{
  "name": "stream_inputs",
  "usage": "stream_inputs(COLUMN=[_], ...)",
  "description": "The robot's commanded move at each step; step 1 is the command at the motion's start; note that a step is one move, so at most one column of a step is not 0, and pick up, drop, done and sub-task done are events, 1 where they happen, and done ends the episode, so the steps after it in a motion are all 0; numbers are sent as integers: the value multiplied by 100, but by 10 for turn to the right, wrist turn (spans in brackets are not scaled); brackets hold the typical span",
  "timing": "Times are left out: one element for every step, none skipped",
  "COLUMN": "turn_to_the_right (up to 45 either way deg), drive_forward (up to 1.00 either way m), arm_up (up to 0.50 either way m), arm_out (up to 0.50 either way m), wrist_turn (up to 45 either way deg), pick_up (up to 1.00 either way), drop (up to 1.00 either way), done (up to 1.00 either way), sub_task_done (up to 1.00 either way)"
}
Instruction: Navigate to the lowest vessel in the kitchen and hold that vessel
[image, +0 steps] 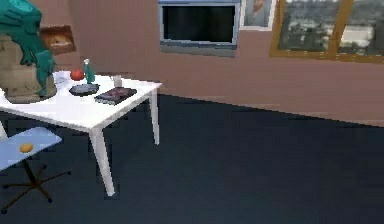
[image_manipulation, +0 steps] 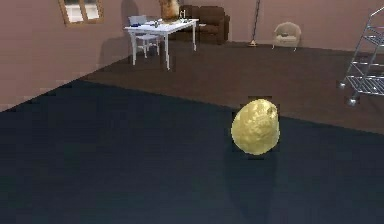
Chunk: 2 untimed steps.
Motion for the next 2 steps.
stream_inputs(turn_to_the_right=[0,0], drive_forward=[100,35], arm_up=[0,0], arm_out=[0,0], wrist_turn=[0,0], pick_up=[0,0], drop=[0,0], done=[0,0], sub_task_done=[0,0])
